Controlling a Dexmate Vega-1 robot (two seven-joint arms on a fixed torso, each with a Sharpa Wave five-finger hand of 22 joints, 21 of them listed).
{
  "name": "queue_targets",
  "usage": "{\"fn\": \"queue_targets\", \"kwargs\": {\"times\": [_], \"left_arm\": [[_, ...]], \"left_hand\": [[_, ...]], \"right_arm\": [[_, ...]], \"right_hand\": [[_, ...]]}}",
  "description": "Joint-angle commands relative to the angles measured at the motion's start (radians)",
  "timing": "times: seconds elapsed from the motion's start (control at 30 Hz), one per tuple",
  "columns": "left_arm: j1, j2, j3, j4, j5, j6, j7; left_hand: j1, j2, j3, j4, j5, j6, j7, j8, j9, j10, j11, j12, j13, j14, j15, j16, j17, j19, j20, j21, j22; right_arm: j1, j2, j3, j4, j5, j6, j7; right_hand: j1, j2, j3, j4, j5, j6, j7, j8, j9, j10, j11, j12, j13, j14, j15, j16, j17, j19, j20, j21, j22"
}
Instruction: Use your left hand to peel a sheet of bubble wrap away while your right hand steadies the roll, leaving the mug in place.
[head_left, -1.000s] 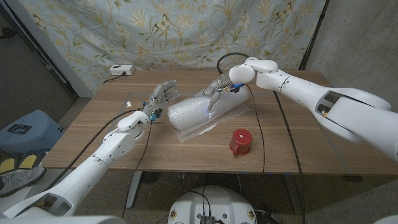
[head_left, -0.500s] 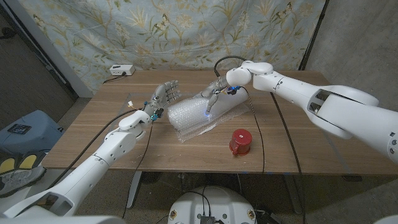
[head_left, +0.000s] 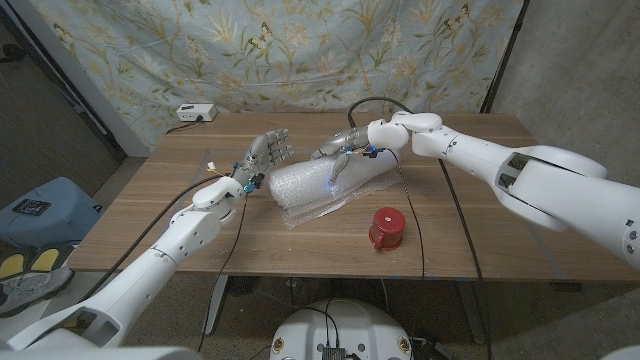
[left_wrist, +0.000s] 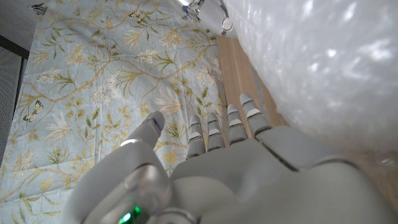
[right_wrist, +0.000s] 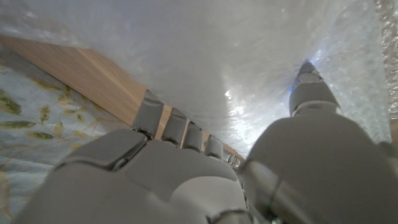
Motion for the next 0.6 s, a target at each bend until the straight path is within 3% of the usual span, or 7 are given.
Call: {"fn": "queue_targets", "kwargs": {"times": [0.03, 0.33, 0.6], "left_arm": [[-0.011, -0.007, 0.003, 0.018, 0.000, -0.009, -0.011], [-0.009, -0.004, 0.002, 0.015, -0.005, 0.000, -0.010], [-0.013, -0.004, 0.004, 0.012, -0.002, 0.004, -0.009]], "left_hand": [[-0.006, -0.001, 0.009, 0.000, 0.003, 0.009, -0.001, 0.007, 0.006, 0.014, 0.003, 0.007, 0.003, 0.011, -0.001, 0.007, 0.005, 0.011, 0.000, 0.004, 0.001], [-0.007, -0.001, 0.011, 0.001, 0.004, 0.012, 0.000, 0.007, 0.006, 0.015, 0.001, 0.006, 0.003, 0.016, -0.002, 0.007, 0.006, 0.011, 0.000, 0.004, 0.002], [-0.008, -0.002, 0.011, 0.001, 0.004, 0.015, 0.000, 0.007, 0.006, 0.015, 0.006, 0.005, 0.003, 0.018, -0.003, 0.006, 0.007, 0.011, 0.000, 0.004, 0.002]], "right_arm": [[-0.060, -0.027, 0.037, 0.016, -0.027, 0.019, -0.265], [-0.078, -0.026, 0.045, 0.038, -0.006, -0.007, -0.297], [-0.076, -0.043, 0.053, 0.023, 0.014, -0.007, -0.272]], "right_hand": [[0.095, 0.091, 0.003, -0.008, -0.006, 0.369, -0.038, 0.030, -0.002, 0.158, -0.124, 0.125, 0.075, 0.135, -0.233, 0.012, 0.011, 0.068, -0.074, 0.028, 0.010], [0.109, 0.099, 0.006, -0.008, -0.012, 0.384, -0.041, 0.038, -0.005, 0.175, -0.126, 0.127, 0.068, 0.160, -0.233, 0.005, 0.017, 0.078, -0.086, 0.043, 0.015], [0.115, 0.102, 0.005, -0.007, -0.018, 0.384, -0.042, 0.040, -0.007, 0.170, -0.130, 0.125, 0.067, 0.163, -0.232, -0.005, 0.023, 0.072, -0.086, 0.048, 0.016]]}}
